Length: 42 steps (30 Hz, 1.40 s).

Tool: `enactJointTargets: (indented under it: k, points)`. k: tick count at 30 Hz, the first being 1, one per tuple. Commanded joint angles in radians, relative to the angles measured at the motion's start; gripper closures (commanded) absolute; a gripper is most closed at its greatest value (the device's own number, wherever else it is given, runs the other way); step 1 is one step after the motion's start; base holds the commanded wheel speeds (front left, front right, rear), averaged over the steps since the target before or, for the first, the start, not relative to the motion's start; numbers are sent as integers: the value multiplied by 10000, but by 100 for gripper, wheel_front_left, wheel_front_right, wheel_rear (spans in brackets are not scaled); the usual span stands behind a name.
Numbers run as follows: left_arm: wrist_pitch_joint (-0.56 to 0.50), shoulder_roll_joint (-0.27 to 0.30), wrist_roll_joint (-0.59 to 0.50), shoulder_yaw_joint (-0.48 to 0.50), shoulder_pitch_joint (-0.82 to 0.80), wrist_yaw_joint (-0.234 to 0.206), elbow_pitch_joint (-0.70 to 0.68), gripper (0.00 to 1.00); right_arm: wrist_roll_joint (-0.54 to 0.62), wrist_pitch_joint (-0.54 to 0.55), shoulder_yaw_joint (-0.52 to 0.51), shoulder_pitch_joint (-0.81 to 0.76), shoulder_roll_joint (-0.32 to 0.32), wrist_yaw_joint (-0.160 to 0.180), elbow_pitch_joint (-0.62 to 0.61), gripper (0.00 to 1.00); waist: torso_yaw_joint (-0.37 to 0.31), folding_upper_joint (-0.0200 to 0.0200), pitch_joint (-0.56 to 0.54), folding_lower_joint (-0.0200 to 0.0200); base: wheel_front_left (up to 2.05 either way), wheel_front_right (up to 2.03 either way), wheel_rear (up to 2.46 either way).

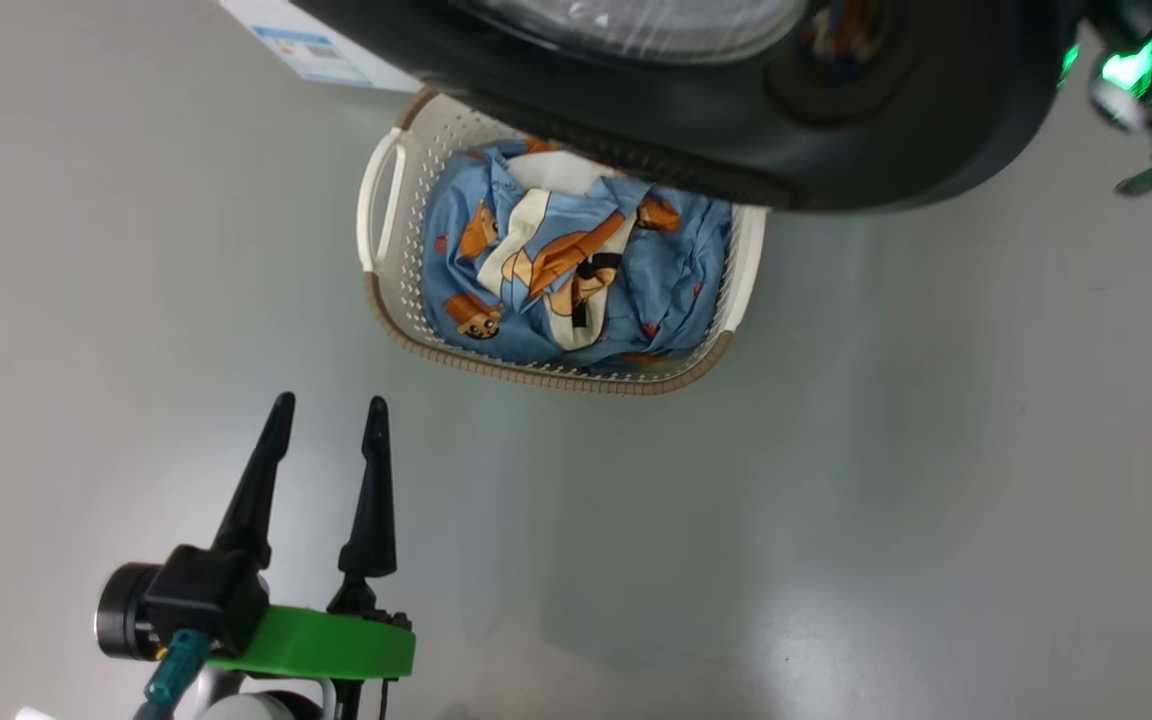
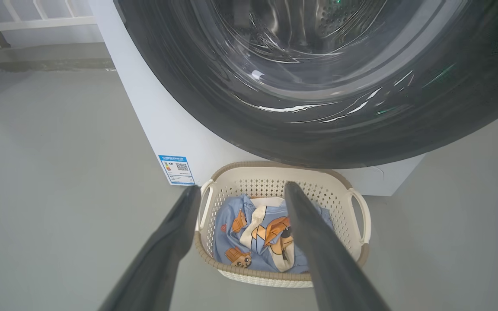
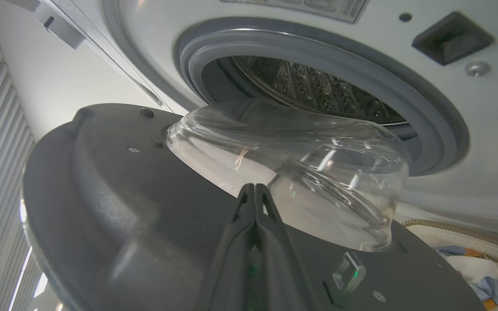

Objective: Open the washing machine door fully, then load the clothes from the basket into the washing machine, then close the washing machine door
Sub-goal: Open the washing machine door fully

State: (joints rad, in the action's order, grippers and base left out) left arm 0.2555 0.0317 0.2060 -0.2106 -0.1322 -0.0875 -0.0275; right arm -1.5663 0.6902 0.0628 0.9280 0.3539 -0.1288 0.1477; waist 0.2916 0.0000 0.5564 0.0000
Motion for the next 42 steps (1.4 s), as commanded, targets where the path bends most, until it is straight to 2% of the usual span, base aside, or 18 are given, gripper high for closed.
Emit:
enactJointTargets:
  k: [1, 20, 42]
  points:
    - [63, 185, -31, 406, -69, -5, -143, 0, 40, 141, 337, -433, -288, -19, -365, 100, -226, 0, -290, 0, 0, 0, 0]
    - [63, 185, 504, 446, 223, 260, 637, 0, 165, -65, 2435, -2603, -1593, -19, -383, 100, -1012, 0, -2470, 0, 0, 0, 0]
    - [63, 185, 567, 569, 482, 494, 813, 0, 223, -840, 4146, -3670, -2599, -19, 43, 100, -637, 0, -3354, 0, 0, 0, 0]
